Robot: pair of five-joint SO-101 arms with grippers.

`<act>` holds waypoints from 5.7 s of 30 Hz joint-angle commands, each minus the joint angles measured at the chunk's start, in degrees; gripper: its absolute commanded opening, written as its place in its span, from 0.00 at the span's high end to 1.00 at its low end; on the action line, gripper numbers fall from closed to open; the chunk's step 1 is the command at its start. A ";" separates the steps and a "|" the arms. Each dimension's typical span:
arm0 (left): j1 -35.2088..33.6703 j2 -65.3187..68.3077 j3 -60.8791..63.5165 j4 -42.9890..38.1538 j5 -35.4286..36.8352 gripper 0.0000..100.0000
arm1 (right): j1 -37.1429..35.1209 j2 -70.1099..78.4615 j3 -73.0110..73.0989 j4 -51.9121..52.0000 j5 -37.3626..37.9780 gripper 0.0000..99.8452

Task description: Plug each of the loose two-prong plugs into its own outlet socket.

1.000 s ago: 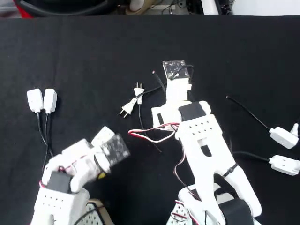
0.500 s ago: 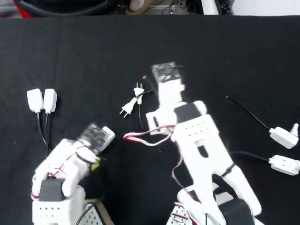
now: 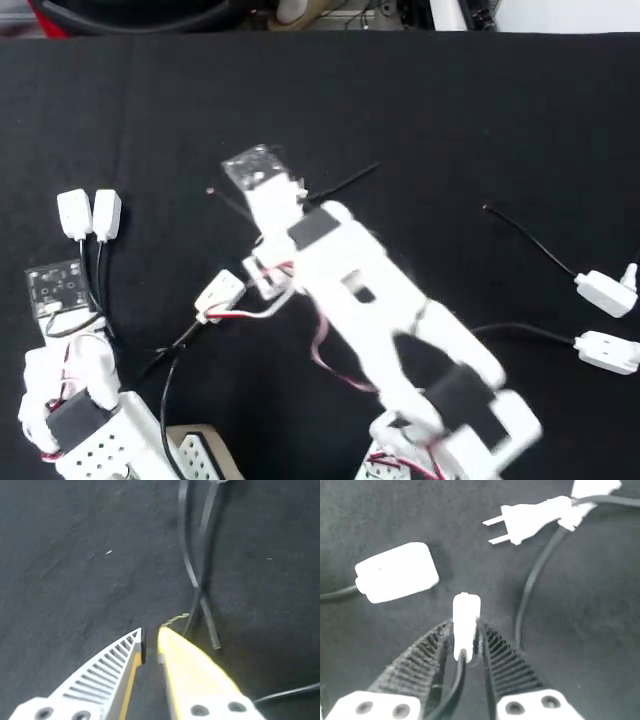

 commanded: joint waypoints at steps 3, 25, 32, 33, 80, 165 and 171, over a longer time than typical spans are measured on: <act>-1.63 -0.26 -1.10 -1.58 0.44 0.97 | -5.45 13.41 -13.32 -0.70 -0.26 0.99; 0.22 -0.18 1.10 -2.73 -2.02 0.97 | -7.47 12.70 -23.78 11.60 9.58 0.99; 0.22 -0.18 1.63 -2.73 -2.11 0.97 | -9.41 12.70 -18.33 2.81 7.21 0.99; 0.22 -0.18 1.71 -2.73 -2.11 0.97 | -9.41 12.70 -18.15 2.46 7.21 0.99; 0.31 -0.18 1.98 -2.73 -3.96 0.97 | -7.38 21.67 -16.66 3.16 12.04 0.99; 2.68 -0.09 2.59 -2.73 -4.04 0.97 | 0.70 4.62 -0.75 11.34 4.75 0.73; 2.68 -0.09 2.86 -2.73 -4.04 0.97 | 0.70 12.70 -2.51 10.37 4.75 0.73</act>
